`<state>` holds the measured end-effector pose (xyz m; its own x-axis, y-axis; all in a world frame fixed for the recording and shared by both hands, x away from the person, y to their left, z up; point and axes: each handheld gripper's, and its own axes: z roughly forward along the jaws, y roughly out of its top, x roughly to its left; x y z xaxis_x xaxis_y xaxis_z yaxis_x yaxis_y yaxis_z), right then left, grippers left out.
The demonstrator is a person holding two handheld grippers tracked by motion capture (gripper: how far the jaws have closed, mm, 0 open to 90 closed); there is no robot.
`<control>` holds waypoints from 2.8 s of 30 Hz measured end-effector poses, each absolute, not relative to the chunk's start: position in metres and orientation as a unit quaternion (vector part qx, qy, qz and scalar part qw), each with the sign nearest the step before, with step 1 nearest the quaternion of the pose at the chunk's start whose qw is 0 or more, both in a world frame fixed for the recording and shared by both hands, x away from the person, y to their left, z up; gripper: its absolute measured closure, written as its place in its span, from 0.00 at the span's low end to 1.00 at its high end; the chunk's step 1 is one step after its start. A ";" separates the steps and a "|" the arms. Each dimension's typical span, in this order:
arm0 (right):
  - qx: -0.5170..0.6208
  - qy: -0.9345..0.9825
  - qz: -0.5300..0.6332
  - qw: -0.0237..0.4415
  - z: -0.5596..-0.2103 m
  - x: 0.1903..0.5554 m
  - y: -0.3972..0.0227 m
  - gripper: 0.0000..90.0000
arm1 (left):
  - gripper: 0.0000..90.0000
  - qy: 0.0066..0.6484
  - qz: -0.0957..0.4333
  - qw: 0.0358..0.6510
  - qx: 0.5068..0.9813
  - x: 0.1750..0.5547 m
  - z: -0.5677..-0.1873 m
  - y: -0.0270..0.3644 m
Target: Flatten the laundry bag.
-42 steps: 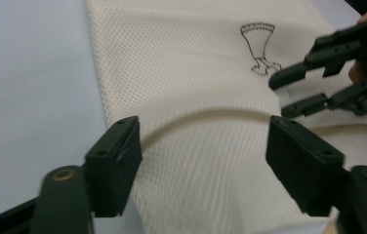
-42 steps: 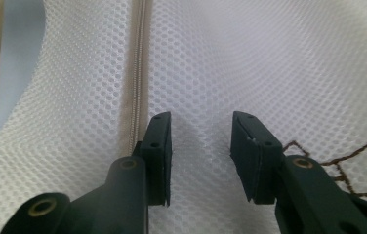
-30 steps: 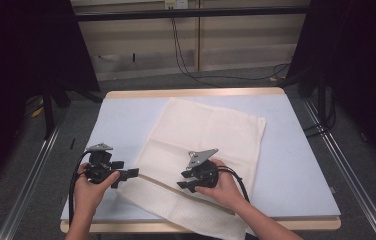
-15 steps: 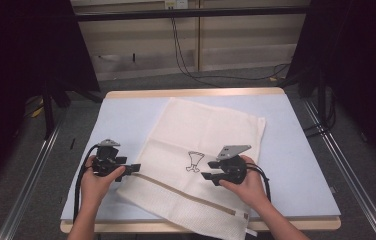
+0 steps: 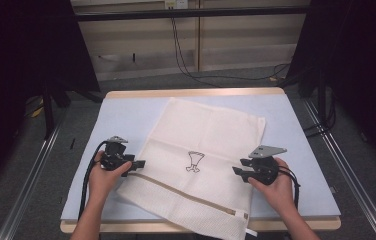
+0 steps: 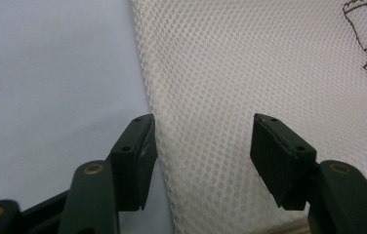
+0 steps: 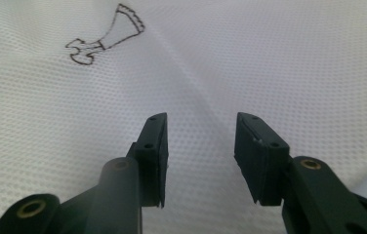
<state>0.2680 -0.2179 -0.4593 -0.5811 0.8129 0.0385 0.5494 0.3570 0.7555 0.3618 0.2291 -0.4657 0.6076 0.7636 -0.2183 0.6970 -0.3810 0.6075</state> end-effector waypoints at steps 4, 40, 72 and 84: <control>0.451 0.803 0.331 0.207 -0.459 0.263 -0.235 0.59 | 0.51 0.440 0.048 0.330 0.834 0.363 -0.469 0.225; 0.516 0.776 0.300 0.205 -0.469 0.259 -0.239 0.57 | 0.97 0.478 0.090 0.317 0.814 0.356 -0.469 0.219; 0.512 0.772 0.332 0.177 -0.477 0.313 -0.238 0.98 | 0.97 0.496 0.067 0.351 0.791 0.330 -0.462 0.234; 0.518 0.765 0.336 0.185 -0.476 0.327 -0.236 0.98 | 0.97 0.492 0.059 0.347 0.796 0.321 -0.462 0.235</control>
